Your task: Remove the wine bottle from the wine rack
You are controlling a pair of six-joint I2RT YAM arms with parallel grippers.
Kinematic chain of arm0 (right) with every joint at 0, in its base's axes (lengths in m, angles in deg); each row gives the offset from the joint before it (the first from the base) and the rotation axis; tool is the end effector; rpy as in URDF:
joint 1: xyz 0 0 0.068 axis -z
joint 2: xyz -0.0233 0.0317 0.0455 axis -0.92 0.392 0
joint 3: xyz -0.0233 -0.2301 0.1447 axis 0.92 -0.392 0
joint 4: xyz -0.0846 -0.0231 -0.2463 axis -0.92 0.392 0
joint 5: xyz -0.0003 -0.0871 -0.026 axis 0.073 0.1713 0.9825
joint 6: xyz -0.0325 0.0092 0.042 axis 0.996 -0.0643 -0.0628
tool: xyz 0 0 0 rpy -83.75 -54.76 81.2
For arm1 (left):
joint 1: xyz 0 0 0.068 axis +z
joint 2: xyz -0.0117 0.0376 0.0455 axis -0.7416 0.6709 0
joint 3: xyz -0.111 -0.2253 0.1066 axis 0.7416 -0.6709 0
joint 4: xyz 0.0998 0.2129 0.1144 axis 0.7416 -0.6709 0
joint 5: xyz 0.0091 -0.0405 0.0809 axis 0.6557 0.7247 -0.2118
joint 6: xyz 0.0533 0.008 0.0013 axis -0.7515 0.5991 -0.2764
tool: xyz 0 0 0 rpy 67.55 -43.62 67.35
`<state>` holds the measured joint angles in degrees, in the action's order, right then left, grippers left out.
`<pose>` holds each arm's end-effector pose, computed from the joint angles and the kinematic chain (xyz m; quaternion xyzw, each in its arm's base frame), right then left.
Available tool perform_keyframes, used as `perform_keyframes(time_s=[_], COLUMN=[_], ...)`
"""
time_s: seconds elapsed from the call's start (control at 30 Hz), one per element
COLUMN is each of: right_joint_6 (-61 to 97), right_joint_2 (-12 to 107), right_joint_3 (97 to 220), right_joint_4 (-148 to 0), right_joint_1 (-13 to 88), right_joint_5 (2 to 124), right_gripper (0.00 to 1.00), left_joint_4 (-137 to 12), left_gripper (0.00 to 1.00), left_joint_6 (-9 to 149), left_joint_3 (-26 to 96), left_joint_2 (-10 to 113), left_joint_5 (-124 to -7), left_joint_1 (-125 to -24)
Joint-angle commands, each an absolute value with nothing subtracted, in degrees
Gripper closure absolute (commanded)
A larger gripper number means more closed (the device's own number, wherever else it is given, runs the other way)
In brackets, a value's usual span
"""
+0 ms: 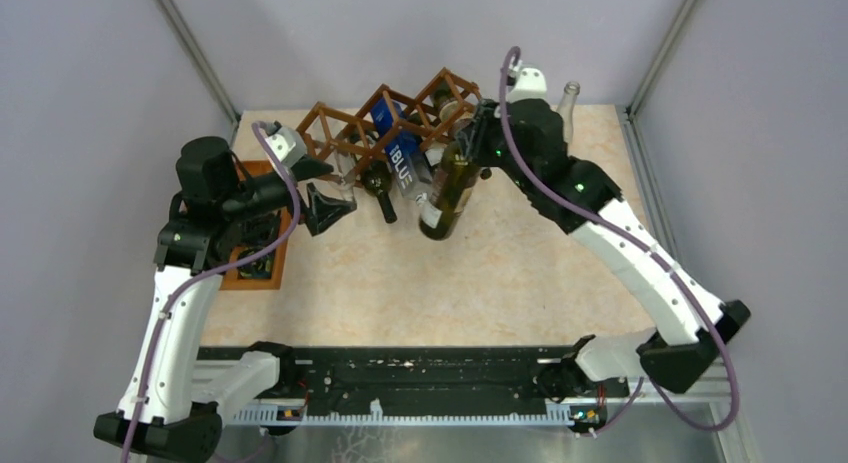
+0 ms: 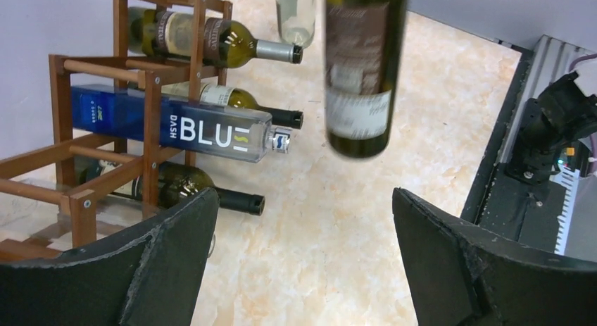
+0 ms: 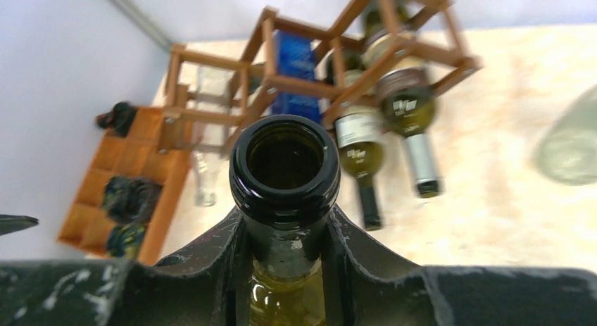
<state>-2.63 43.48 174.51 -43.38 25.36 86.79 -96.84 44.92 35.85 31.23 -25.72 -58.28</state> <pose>0.2197 0.1813 0.4607 -0.0109 0.7966 0.2422 0.5537 0.1708 -0.0583 0.4376 0.3938 0.6547 -0.3044 0.5688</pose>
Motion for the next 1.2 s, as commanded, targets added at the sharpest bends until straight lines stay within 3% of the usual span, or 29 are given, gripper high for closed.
perform_keyframes(time_s=[0.0, 0.23, 0.73, 0.97, 1.17], right_joint_6=[7.58, 16.99, 17.5, 24.64, 24.7], right_joint_2=[34.55, 34.1, 39.75, 43.89, 48.72], right_joint_3=[173.39, 168.29, 159.16, 152.77, 151.97], right_joint_4=[-49.03, -52.44, -67.42, -85.08, -90.71], right_joint_1=[26.92, 31.48, 50.83, 53.84, 56.49], right_joint_5=[97.92, 109.7, 113.43, 118.18, 118.34], right_gripper=[1.0, 1.0, 1.0, 1.0, 1.0], left_joint_4=[-99.69, -100.84, -101.64, -100.92, -100.17], left_gripper=[0.01, 0.01, 0.01, 0.01, 0.01], left_joint_6=[42.67, 42.18, 39.99, 39.81, 40.14], left_joint_3=[37.62, 38.33, 38.15, 38.76, 39.1], left_joint_2=[33.04, 34.66, 35.72, 36.56, 37.42], left_joint_5=[-29.32, -32.17, -34.96, -35.38, -34.63], left_joint_1=[-58.41, -58.42, -58.46, -58.41, -58.47])
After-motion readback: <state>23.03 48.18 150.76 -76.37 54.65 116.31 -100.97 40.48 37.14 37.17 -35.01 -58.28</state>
